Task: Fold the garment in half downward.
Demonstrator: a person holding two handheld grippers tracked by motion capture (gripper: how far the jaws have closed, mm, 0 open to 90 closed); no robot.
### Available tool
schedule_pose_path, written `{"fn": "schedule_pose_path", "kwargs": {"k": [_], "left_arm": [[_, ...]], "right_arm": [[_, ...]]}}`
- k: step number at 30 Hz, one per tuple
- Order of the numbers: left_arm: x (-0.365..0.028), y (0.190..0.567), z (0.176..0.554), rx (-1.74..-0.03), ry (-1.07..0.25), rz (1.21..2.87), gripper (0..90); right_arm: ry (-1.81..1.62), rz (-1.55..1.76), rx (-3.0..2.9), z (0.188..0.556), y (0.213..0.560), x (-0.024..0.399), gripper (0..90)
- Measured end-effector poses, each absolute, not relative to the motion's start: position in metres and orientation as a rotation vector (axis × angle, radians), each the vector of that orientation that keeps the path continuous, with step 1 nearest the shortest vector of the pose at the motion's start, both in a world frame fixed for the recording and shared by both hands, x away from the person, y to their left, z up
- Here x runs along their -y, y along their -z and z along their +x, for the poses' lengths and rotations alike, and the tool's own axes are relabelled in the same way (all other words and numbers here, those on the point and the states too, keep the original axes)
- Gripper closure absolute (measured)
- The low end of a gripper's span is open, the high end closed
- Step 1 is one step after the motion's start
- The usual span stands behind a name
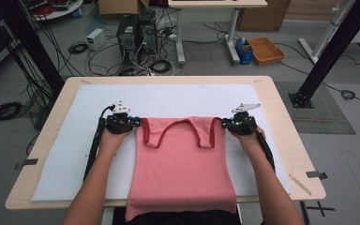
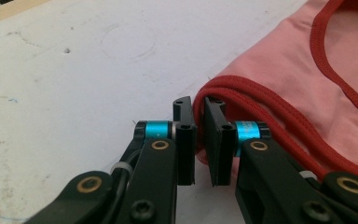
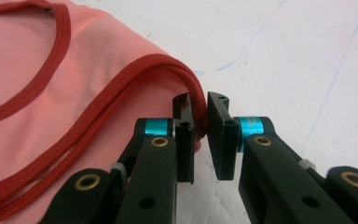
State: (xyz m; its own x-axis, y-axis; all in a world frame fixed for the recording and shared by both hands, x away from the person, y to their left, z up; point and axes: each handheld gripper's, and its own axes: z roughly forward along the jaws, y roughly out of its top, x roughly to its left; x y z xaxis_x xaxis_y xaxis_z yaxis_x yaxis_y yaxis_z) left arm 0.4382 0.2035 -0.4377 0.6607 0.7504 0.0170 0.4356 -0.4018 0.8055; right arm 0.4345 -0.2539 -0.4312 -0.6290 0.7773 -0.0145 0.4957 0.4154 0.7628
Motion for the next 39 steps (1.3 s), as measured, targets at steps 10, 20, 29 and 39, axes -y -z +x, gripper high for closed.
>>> {"fn": "schedule_pose_path", "kwargs": {"k": [10,20,29,39], "left_arm": [[-0.204,0.424,0.457,-0.920,-0.484,2.046,83.2],[-0.205,0.414,0.474,-0.920,-0.505,2.032,83.2],[-0.206,0.404,0.490,-0.927,-0.521,2.018,83.2],[-0.207,0.405,0.488,-0.907,-0.492,2.003,83.1]], "right_arm": [[-1.055,1.099,-2.286,0.450,0.416,0.248,81.9],[-1.052,1.109,-2.269,0.469,0.404,0.243,81.9],[-1.013,1.100,-2.265,0.489,0.390,0.235,81.8],[-1.055,1.096,-2.266,0.488,0.390,0.238,81.8]]}}
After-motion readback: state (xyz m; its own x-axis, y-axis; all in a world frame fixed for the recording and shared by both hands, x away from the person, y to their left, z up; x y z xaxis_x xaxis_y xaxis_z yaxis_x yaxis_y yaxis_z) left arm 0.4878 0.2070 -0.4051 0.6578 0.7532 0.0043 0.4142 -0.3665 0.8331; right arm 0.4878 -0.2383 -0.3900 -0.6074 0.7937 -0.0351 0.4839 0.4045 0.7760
